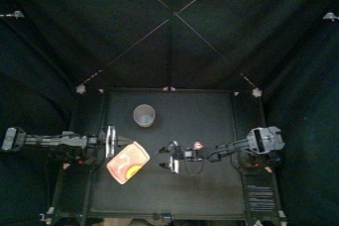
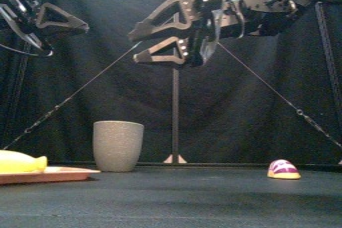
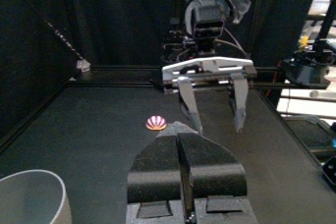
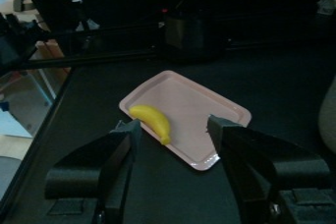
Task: Pick the banana then place it on the pink plate
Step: Drop banana on the pink plate and return to neutral
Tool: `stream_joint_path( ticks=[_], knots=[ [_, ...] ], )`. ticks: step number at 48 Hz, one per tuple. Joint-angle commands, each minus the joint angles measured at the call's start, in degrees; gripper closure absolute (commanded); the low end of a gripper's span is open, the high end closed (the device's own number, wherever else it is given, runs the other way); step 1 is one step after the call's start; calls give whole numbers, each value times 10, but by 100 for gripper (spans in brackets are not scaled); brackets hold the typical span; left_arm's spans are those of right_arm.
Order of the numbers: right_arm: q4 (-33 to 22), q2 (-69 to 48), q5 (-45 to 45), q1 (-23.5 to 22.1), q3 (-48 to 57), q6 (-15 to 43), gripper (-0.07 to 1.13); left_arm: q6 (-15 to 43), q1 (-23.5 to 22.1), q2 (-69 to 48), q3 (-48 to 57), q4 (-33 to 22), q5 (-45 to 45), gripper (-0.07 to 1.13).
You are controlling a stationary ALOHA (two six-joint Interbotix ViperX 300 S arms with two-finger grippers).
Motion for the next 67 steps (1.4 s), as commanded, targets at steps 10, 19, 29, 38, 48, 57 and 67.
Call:
stream_joint_path(
  ticks=[10,19,29,38,48,57,67],
  knots=[
    [2,-134,-30,-12,70,0,15,-4,-4,2,-1,-2,-6,104],
    [-4,-187,-77,-12,97,-1,15,-4,-6,2,2,-3,-28,104],
    [-4,-192,-132,-8,119,-1,15,-3,-14,2,1,-1,-48,104],
    [-4,-174,-152,-4,119,-1,15,-3,-14,1,-8,-1,-49,104],
    [-4,-155,-153,-4,118,-1,15,-3,-14,1,-7,0,-50,104],
    [-4,-147,-153,-4,120,-1,15,-3,-14,1,-6,-1,-48,104],
    [-3,-147,-153,-3,128,0,15,-3,-14,1,-3,-2,-46,104]
  ],
)
